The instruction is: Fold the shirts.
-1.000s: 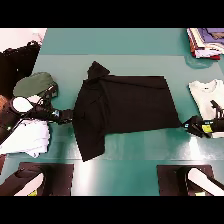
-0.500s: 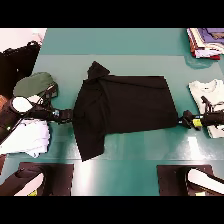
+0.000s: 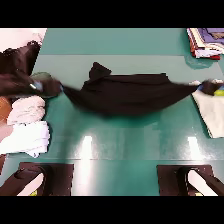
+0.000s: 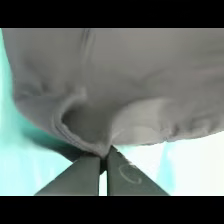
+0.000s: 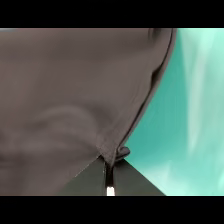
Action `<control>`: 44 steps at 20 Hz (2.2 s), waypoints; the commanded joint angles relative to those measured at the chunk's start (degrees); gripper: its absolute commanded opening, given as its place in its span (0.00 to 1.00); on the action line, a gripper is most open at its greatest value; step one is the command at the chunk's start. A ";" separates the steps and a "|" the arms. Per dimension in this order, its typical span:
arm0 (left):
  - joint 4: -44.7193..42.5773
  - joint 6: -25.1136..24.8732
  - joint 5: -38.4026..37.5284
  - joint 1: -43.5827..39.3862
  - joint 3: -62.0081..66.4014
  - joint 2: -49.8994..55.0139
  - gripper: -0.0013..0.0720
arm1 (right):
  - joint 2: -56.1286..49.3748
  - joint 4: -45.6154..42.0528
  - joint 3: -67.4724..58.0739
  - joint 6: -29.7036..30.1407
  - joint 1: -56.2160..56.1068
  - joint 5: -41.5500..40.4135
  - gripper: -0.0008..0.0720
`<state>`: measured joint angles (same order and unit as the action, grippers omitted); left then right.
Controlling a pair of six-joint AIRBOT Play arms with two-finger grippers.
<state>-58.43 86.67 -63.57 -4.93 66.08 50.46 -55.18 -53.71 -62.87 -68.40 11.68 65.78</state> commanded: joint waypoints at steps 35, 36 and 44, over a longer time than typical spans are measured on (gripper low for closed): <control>-13.31 -4.13 19.67 0.35 30.47 45.92 0.05 | -48.37 -19.28 -44.50 -13.68 -9.97 6.82 0.04; -13.25 -4.26 19.69 0.81 32.57 46.90 0.05 | -49.31 -19.37 -46.75 -13.66 -9.97 6.82 0.04; -12.98 -9.46 -7.23 7.58 37.00 47.15 0.05 | -48.96 -19.89 -49.00 -13.11 -10.64 14.75 0.03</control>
<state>-71.31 80.66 -58.26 1.02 102.67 97.14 -104.20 -73.25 -112.44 -81.97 1.89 77.34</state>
